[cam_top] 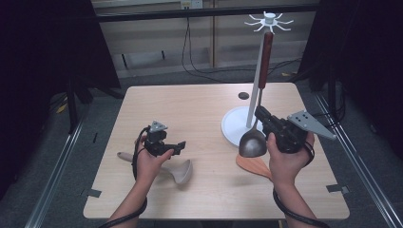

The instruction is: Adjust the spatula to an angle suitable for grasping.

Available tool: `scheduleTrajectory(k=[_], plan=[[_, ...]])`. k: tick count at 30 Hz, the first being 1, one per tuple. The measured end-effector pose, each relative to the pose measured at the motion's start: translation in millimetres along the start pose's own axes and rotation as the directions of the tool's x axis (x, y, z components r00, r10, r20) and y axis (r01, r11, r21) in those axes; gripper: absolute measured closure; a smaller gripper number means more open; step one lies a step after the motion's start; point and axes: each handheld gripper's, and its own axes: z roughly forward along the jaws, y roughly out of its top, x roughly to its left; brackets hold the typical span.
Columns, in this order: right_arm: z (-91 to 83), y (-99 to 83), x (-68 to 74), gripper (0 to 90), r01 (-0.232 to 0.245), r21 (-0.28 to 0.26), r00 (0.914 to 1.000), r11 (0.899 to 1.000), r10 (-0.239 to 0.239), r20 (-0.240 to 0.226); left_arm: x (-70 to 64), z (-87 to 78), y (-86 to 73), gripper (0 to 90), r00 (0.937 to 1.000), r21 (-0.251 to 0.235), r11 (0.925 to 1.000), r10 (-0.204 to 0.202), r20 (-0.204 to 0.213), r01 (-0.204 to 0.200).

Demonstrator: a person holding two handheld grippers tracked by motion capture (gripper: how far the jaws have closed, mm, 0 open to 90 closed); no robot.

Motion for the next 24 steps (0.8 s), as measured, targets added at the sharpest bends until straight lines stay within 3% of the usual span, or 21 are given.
scheduleTrajectory(k=[9, 24], plan=[[1.7, 7.0, -7.6, 86.0, 0.027, -0.017, 0.9971, 0.999, -0.026, 0.071, -1.0, 3.2, -1.3, 10.7, 1.0000, 0.002, 1.0000, -0.007, 0.002, 0.007], [26.0, 6.4, -16.8, 85.8, 0.027, 0.021, 0.9921, 0.999, -0.030, 0.122, 2.3, 1.1, -1.8, 10.7, 1.0000, 0.011, 0.9999, 0.001, 0.000, -0.001]])
